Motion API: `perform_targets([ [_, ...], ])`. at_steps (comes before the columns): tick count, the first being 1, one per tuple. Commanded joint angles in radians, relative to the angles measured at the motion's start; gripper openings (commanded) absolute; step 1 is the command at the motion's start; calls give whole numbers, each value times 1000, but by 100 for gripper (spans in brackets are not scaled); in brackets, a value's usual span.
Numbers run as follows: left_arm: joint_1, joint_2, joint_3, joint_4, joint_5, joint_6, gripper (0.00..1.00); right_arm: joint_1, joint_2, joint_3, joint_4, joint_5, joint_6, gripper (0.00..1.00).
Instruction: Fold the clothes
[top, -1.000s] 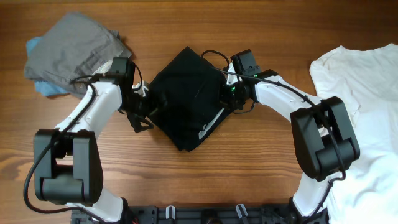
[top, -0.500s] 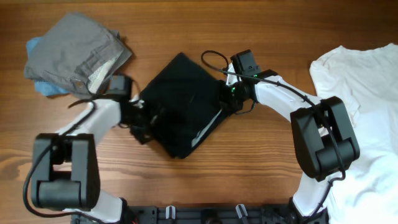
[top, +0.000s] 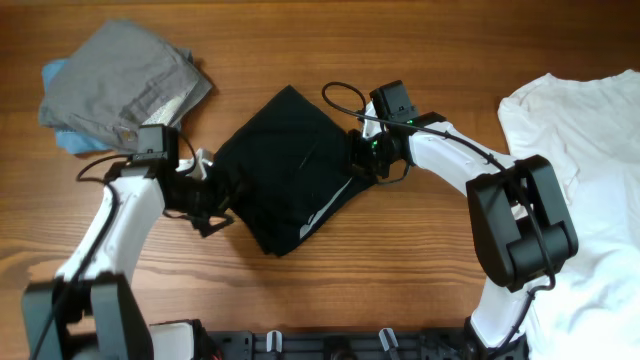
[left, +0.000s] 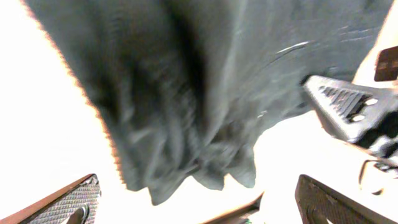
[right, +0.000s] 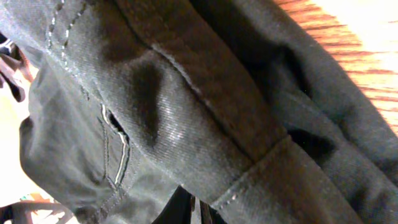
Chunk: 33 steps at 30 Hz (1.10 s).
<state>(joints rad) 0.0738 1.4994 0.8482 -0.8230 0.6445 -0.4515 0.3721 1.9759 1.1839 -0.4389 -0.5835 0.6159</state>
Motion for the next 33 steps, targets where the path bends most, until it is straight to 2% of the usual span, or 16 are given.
perform_targets([
  [1,7,-11,-8,-30,-106,107,100,1,13,-1,1,-22,-13,8],
  [4,7,18,-74,9,-122,99,100,1,13,-1,1,-28,-13,8],
  [7,7,97,-149,199,-84,47,100,1,13,-1,2,-27,-14,8],
  [8,6,159,-154,263,-34,31,100,1,13,-1,2,-28,-14,8],
  [12,-36,300,-153,442,10,-38,100,1,13,-1,1,-28,-14,8],
  [14,-39,317,-147,447,18,-39,97,1,13,-1,1,-28,-13,8],
  [15,-39,317,-146,451,18,-32,93,1,13,-1,1,-28,-13,8],
  [18,-39,314,-75,465,40,21,45,1,13,-1,1,-29,-11,7],
  [19,-39,314,-21,451,39,57,20,1,9,0,-3,-47,-11,6],
  [20,-39,314,15,419,32,82,6,-1,-4,0,-19,-46,-11,6],
  [24,-39,267,342,-29,-112,303,4,-48,-179,10,-129,43,-50,6],
  [26,-39,244,594,-249,-116,398,4,-74,-340,10,-143,157,-69,7],
  [27,-39,240,712,-303,-115,423,4,-86,-409,10,-142,198,-69,7],
  [30,-34,240,956,-282,-115,413,4,-113,-547,10,-146,229,-71,8],
  [33,-21,240,1038,-89,-115,300,4,-115,-597,10,-153,229,-94,10],
])
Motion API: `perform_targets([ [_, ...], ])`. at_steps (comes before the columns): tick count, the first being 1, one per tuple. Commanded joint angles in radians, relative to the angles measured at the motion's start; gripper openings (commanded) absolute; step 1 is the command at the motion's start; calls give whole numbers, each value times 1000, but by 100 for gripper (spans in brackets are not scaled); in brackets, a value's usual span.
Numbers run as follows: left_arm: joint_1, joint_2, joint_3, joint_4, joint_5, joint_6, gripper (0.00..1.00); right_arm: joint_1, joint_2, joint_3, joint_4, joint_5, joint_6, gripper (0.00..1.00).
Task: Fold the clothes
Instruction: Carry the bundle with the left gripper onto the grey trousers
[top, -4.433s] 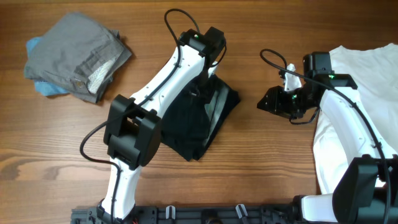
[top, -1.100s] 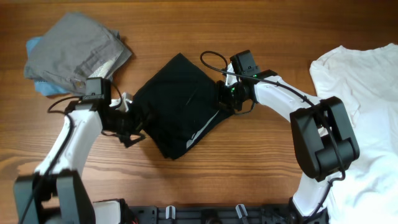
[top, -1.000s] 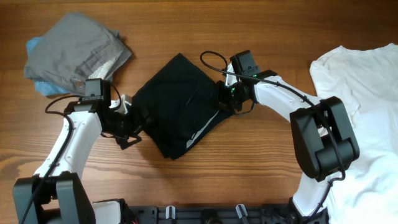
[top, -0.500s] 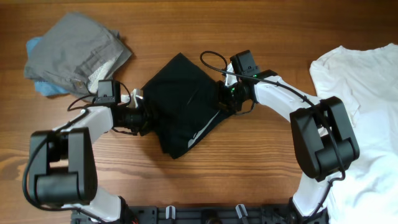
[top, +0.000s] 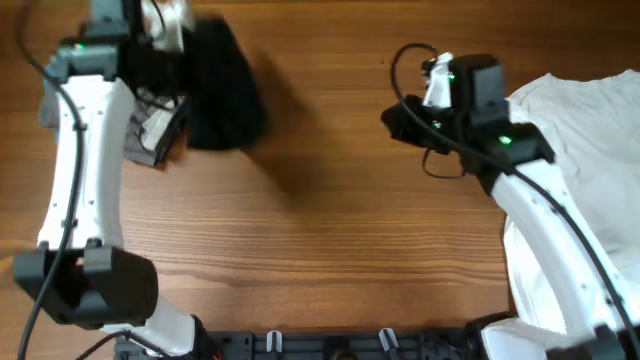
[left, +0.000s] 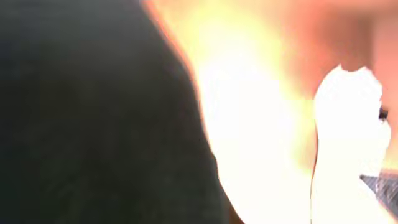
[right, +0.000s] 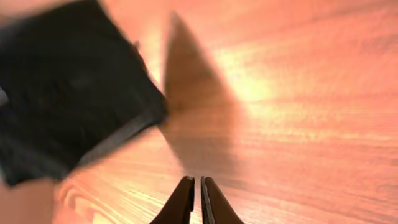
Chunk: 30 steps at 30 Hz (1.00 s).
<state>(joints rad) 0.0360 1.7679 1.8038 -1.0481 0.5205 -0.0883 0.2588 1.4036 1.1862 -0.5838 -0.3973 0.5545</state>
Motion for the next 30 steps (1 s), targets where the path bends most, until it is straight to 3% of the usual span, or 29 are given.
perform_targets([
  [1,28,-27,82,220,9,-119,4,-2,-26,8,-14,42,-33,10],
  [7,41,141,82,793,63,-337,4,-2,-24,8,-72,65,-61,11],
  [10,89,266,82,925,20,-384,4,-2,-25,8,-108,64,-56,11],
  [12,145,314,82,896,21,-377,4,-2,-24,8,-134,65,-56,11],
  [18,357,321,82,648,42,-190,5,-2,-24,8,-143,64,-54,11],
  [21,437,317,82,544,57,-177,5,-2,-24,8,-143,61,-50,11],
  [23,465,315,82,447,58,-174,6,-2,-24,8,-142,61,-23,11],
  [27,489,313,82,277,-143,-124,4,-2,-24,8,-144,61,-21,11],
  [30,512,291,82,205,-50,-128,4,-2,-24,8,-143,61,-24,11],
])
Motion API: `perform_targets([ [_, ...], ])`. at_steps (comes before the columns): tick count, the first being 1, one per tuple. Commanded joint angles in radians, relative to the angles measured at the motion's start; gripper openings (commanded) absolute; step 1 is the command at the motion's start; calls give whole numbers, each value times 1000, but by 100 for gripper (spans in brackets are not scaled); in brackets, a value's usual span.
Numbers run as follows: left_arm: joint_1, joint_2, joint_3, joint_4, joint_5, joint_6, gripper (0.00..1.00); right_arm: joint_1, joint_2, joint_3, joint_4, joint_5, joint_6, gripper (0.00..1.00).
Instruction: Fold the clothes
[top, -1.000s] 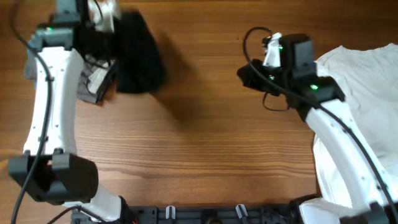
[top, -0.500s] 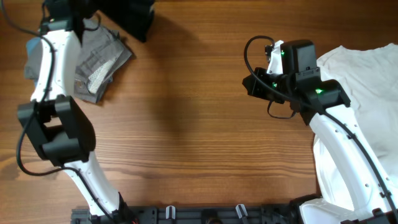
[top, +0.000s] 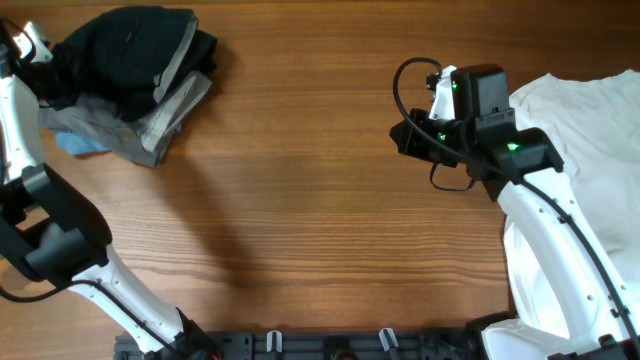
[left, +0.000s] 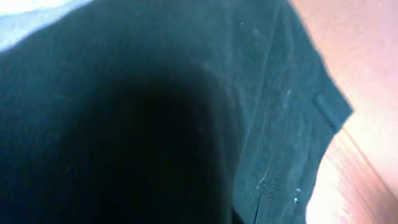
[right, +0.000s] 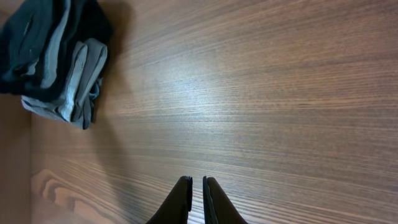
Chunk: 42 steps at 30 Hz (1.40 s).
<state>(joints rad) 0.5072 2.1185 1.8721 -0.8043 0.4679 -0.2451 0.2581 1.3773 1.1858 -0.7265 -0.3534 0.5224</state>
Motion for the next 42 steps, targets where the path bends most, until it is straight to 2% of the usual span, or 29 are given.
perform_targets([
  [1,43,-71,14,-43,2,29,4,-1,2,8,-1,17,9,11],
  [4,61,-115,14,-42,16,29,4,-1,2,8,-6,18,8,12],
  [7,93,-181,14,-37,175,23,5,-1,3,8,-11,33,4,12],
  [8,99,-192,14,-39,187,16,6,-1,5,8,-11,34,3,13],
  [10,105,-196,14,-83,125,26,6,-1,5,8,-13,34,3,13],
  [11,104,-190,11,-119,3,32,9,-1,5,8,-16,36,3,13],
  [12,101,-181,11,-144,-96,33,27,-1,6,8,-20,39,4,14],
  [13,97,-168,11,-159,-165,33,73,-1,6,8,-21,40,1,15],
  [14,96,-157,11,-165,-166,32,95,-1,6,8,-19,41,1,15],
  [15,96,-155,11,-172,-144,32,100,-1,6,8,-18,42,1,15],
  [18,100,-200,13,-192,-108,53,100,-1,6,8,-32,43,0,15],
  [20,99,-271,13,-181,-31,89,98,-1,6,8,-37,43,-4,15],
  [21,91,-308,13,-171,20,94,89,-1,6,8,-34,44,-7,16],
  [22,74,-332,13,-161,47,126,70,-1,6,8,-31,47,-6,16],
  [23,49,-338,13,-150,47,155,40,-1,6,8,-29,47,-6,16],
  [24,-3,-328,10,-140,46,234,20,-1,6,8,-27,47,-6,16],
  [25,-45,-306,10,-141,27,291,10,-1,6,8,-27,47,-6,17],
  [26,-99,-258,9,-143,-92,312,5,-1,6,8,-27,47,-5,17],
  [28,-144,-152,9,-127,-295,246,6,-1,6,8,-39,47,1,17],
  [29,-145,-71,9,-115,-340,195,7,0,6,8,-50,46,1,17],
  [32,-108,103,9,-126,-328,18,17,0,6,8,-81,47,-13,16],
  [34,-87,129,10,-162,-233,41,22,0,6,8,-93,48,-63,16],
  [35,-77,102,22,-190,-175,98,30,0,-2,8,-94,56,-76,16],
  [37,-72,28,61,-247,-113,166,34,0,-34,23,-100,101,-78,15],
  [40,-91,-225,144,-331,19,304,41,0,-181,93,-105,209,-146,15],
  [42,-135,-401,144,-377,22,346,43,0,-285,129,-105,222,-232,16],
])
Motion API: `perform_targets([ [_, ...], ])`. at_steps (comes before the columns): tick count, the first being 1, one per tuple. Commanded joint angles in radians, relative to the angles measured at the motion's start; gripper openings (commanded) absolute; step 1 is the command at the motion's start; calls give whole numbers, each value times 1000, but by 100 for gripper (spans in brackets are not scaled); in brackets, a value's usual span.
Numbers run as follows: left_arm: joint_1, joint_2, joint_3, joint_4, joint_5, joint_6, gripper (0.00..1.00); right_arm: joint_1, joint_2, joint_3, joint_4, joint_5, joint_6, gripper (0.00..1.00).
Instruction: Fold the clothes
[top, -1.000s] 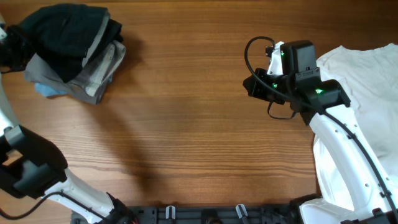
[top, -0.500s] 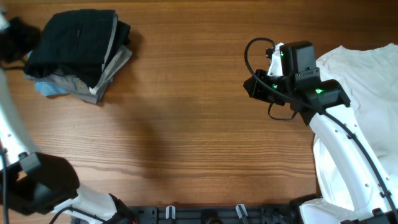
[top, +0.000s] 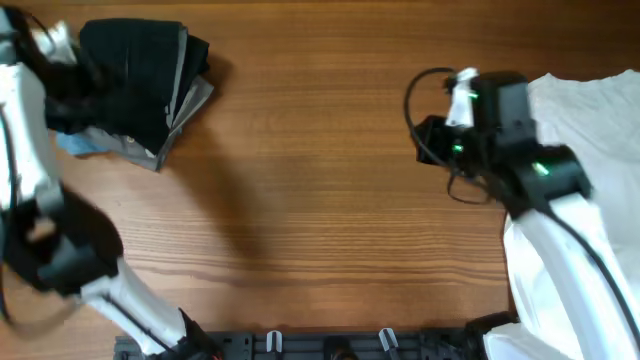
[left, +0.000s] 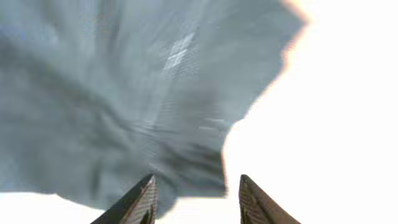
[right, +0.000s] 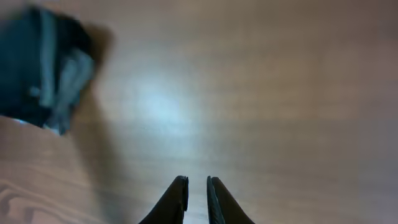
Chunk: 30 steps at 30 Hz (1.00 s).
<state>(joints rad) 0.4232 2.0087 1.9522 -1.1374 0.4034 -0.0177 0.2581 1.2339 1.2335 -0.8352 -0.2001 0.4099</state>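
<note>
A folded black garment (top: 130, 65) lies on top of a grey garment (top: 190, 105) and a blue one (top: 75, 145) at the table's far left corner. My left gripper (left: 196, 202) is open just off this pile, with blurred grey-looking cloth ahead of its fingers and nothing between them. A white shirt (top: 590, 130) lies spread at the right edge. My right gripper (right: 198, 199) hovers over bare wood beside the shirt. Its fingers are a narrow gap apart and hold nothing. The pile (right: 43, 68) shows far off in the right wrist view.
The wooden table (top: 320, 200) lies between the pile and the white shirt. My left arm (top: 20, 100) runs along the left edge and my right arm (top: 540, 175) lies over the shirt's near part. A black rail (top: 330, 345) lines the front edge.
My left gripper was pressed into the black garment; now it stands open and back from the pile. The black garment lies flatter and squarer. My right arm has shifted slightly right, its fingers a little wider apart.
Both grippers were at the folded black garment in the table's middle. Then the left held it at the grey pile in the far left corner, and the right was off to the right, empty. Then the garment sat on the pile. Now the left gripper is off it.
</note>
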Motion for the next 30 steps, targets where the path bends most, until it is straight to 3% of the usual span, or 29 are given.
perform_targets([
  [1,-79,-369,64,-89,86,136,47,0,-196,87,3,66,-157,20],
  [2,-111,-450,64,-148,79,141,95,0,-261,87,1,66,-208,24],
  [3,-141,-515,64,-196,58,141,100,0,-323,87,-11,72,-264,33],
  [5,-185,-611,64,-266,7,142,100,0,-423,87,-56,96,-279,81],
  [6,-199,-663,64,-284,-14,142,100,0,-487,87,-95,96,-277,100],
  [10,-199,-737,64,-240,33,138,100,0,-560,87,-125,91,-263,100],
  [14,-199,-761,64,-244,33,138,100,0,-556,87,-129,43,121,100],
  [18,-199,-755,64,-244,33,138,100,0,-555,87,-214,158,177,100],
  [21,-199,-754,64,-244,33,138,100,0,-554,67,-167,229,115,100],
  [23,-199,-754,64,-244,33,138,100,-1,-587,-23,2,201,-101,100],
  [26,-199,-754,64,-244,33,138,100,-21,-793,-358,381,133,-313,100],
  [30,-199,-754,64,-244,33,138,100,-49,-1088,-765,572,138,-317,100],
])
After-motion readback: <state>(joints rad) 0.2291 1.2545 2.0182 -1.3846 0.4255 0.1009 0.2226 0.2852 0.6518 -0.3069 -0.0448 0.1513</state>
